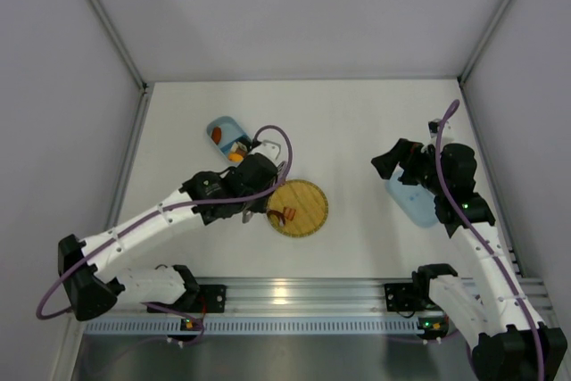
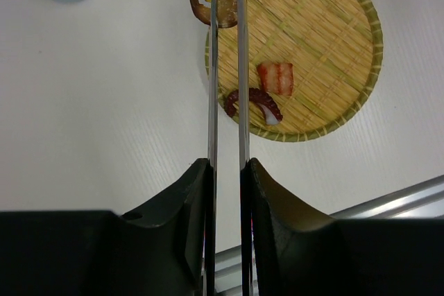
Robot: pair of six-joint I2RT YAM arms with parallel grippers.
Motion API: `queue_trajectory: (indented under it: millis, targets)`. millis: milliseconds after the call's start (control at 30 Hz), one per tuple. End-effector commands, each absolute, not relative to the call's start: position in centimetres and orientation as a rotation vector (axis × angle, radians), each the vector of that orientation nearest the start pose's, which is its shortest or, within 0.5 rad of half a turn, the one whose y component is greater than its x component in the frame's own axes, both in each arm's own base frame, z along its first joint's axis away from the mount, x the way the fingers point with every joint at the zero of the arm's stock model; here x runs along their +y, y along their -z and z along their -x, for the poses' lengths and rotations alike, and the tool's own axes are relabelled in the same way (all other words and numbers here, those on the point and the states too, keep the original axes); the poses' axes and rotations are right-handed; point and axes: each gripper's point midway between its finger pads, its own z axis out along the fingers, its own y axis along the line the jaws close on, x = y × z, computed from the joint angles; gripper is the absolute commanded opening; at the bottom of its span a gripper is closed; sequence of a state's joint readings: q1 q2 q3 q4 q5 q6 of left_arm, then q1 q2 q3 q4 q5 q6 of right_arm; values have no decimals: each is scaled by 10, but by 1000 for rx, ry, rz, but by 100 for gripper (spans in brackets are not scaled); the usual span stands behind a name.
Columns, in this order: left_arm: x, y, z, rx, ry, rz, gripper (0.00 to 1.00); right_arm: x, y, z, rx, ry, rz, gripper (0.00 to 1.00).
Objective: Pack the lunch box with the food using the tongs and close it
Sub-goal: Pick up the fake food from the plate, then place the fake food in the packing box.
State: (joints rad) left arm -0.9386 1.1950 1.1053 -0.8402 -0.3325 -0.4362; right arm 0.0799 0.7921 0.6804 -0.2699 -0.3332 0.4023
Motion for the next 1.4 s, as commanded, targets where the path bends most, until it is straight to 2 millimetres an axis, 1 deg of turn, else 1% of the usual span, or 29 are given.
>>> queue_trajectory:
  millis: [0,33,67,133,167,200,233,267,333,367,433,467,500,533,567,600,667,733,833,1033,1167,1233,1367]
  targets:
    - [-195,-210,-228,2293,128,-319,29,91,-224,-287,1930,-622,-86,99]
    - [-193,-215,-234,2283,128,-294,28,91,-225,-287,1926,-624,-85,99]
    - [-185,-217,-244,2283,115,-243,28,91,-225,-287,1929,-626,-85,99]
    - [-178,-223,-258,2272,127,-191,27,92,-226,-287,1926,-627,-81,99]
    - [-165,-227,-271,2267,124,-121,28,91,-226,-287,1926,-626,-82,100]
    - [-165,-230,-277,2260,157,-104,27,92,-226,-286,1928,-629,-80,100]
    - [-160,-235,-285,2251,170,-75,27,92,-226,-286,1926,-631,-80,99]
    - [-147,-234,-297,2255,156,-19,27,93,-226,-287,1928,-633,-79,100]
    - [-140,-237,-310,2245,159,18,28,92,-226,-287,1927,-635,-82,99]
    - [-131,-235,-321,2250,149,61,27,93,-226,-287,1924,-637,-77,99]
    - [-133,-236,-334,2242,191,84,28,94,-225,-288,1926,-642,-79,100]
    - [-128,-233,-342,2248,182,114,28,94,-225,-288,1926,-642,-79,99]
    - [-127,-232,-347,2247,187,131,27,94,-225,-288,1927,-644,-77,99]
    - [-122,-231,-355,2243,181,162,28,94,-225,-288,1929,-645,-75,99]
    - [-119,-224,-360,2258,172,187,28,95,-225,-288,1926,-646,-75,99]
    - [-117,-225,-365,2254,177,203,27,95,-224,-288,1928,-646,-76,99]
    - [-111,-218,-375,2256,180,241,27,95,-224,-288,1929,-648,-73,100]
    - [-106,-215,-382,2256,186,268,27,95,-221,-288,1934,-648,-74,99]
    - [-104,-208,-391,2262,185,280,27,95,-221,-287,1934,-652,-73,100]
    - [-99,-203,-402,2260,168,308,27,95,-219,-288,1935,-651,-76,99]
    - [-97,-196,-406,2275,160,320,28,95,-219,-288,1935,-650,-74,99]
    - [-93,-192,-407,2281,142,333,29,95,-218,-288,1935,-648,-74,99]
    - [-88,-191,-409,2277,131,348,31,95,-218,-288,1937,-649,-74,99]
